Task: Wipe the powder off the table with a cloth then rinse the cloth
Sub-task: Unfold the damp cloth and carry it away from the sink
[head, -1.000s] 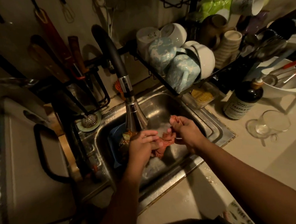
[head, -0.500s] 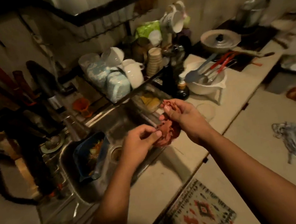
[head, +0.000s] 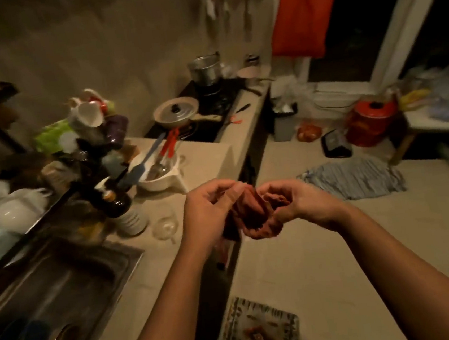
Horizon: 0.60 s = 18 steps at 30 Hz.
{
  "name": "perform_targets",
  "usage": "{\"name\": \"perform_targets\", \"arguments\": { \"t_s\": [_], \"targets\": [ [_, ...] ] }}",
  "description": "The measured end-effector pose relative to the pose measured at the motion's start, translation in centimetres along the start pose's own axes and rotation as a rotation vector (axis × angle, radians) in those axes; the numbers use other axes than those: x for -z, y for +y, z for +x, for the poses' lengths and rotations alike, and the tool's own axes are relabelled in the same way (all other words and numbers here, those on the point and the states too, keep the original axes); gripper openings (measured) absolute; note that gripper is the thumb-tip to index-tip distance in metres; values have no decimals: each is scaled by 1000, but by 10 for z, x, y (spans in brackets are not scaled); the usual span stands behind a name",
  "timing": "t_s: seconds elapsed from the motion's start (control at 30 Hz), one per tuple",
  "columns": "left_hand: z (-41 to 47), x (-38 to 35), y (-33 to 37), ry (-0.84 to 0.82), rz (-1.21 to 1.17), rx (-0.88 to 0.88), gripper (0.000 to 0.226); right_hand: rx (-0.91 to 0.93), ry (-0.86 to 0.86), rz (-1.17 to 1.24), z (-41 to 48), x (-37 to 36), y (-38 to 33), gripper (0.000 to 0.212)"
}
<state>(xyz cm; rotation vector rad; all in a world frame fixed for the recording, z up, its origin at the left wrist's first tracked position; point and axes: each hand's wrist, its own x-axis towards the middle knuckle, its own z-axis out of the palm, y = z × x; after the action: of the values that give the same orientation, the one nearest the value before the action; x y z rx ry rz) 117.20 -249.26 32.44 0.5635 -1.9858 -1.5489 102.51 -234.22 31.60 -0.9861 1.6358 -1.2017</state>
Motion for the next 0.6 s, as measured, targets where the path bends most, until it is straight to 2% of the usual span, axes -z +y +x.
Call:
{"name": "perform_targets", "arguments": {
  "t_s": [0.1, 0.2, 0.33, 0.43, 0.6],
  "targets": [
    [15, -69, 24, -87, -24, -34, 5, -21, 147, -120, -52, 56, 8, 29],
    [25, -133, 46, -181, -51, -84, 7, -45, 339, -208, -100, 104, 17, 12],
    [36, -215, 66, -356, -95, -76, 12, -64, 616, -221, -154, 151, 33, 14],
    [49, -276, 70, -452, -107, -107, 7, -80, 807, -260, -184, 180, 48, 16],
    [81, -379, 75, -594, -207, -150, 10, -103, 1045, -218, -227, 238, 89, 14]
  ]
}}
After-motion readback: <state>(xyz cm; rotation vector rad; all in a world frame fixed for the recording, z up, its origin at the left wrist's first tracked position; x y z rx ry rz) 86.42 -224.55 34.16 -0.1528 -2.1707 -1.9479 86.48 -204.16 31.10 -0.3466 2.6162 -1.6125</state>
